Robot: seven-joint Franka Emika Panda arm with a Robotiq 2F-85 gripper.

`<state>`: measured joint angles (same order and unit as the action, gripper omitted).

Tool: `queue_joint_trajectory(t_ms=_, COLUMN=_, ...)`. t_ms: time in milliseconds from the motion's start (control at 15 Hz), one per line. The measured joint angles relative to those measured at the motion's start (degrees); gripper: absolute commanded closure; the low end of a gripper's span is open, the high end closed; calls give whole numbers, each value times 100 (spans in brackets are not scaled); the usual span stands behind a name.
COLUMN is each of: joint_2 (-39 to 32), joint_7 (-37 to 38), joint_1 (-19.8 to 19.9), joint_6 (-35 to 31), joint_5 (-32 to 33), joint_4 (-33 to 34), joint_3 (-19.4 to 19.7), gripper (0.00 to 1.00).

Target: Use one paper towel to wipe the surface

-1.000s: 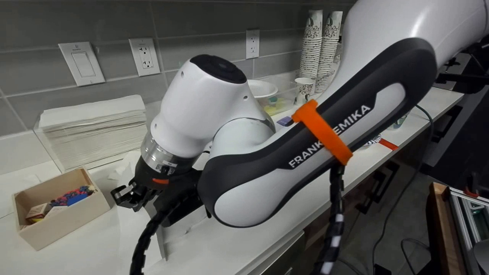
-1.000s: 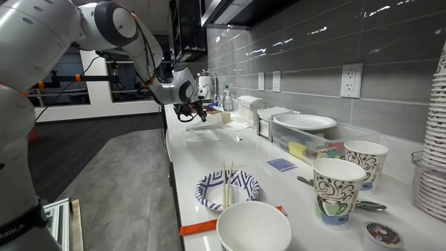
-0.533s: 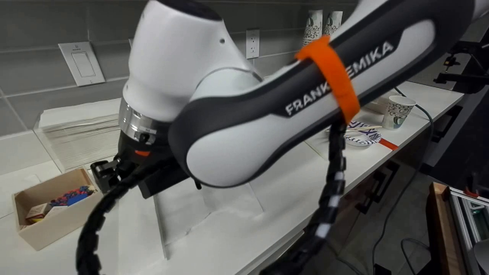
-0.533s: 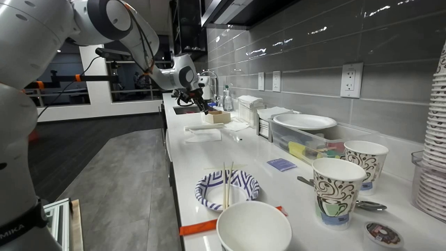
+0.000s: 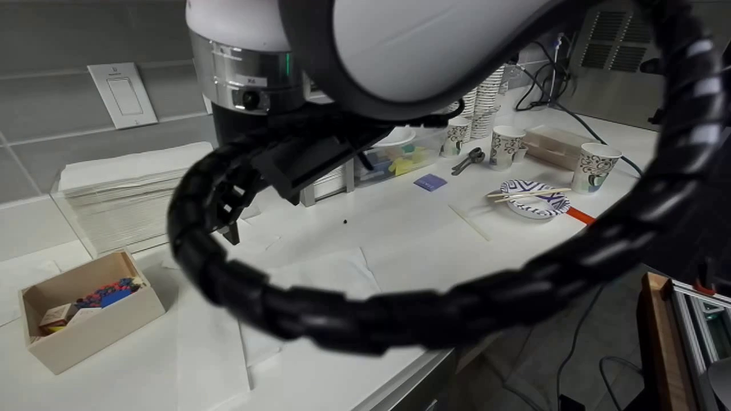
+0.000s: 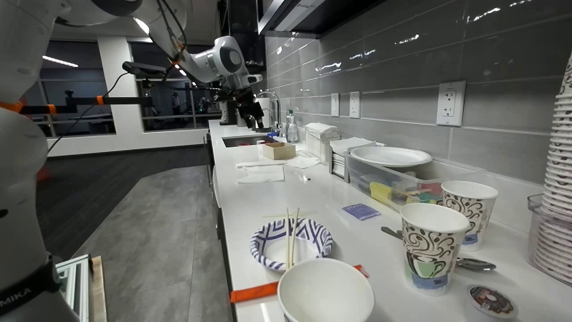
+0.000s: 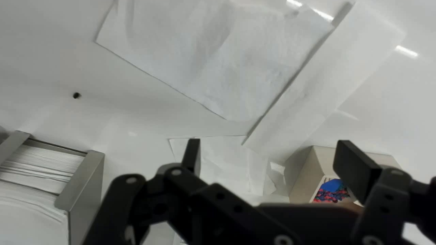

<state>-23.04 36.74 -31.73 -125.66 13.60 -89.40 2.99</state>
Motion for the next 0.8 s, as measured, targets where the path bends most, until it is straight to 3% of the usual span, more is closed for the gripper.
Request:
queue_joint_trajectory(t_ms=467, joint_2=1295, joint_7=-363, joint_1=874, joint_6=-257, joint_5=1, joint_4=-1801, joint_3=-538, gripper=0)
queue_joint_trajectory(t_ms=667, joint_2=1834, joint_7=-877, joint_1=1344, joint_6=-1056, joint_5=-156, joint_4=-2740, joint_3=-624, gripper=0)
queue_joint_trajectory(t_ms=800, joint_2=2212, joint_7=-1291, joint_1=1623, joint_6=-1757, joint_5=-586, joint_4=-3386, joint_3=-651, gripper=0)
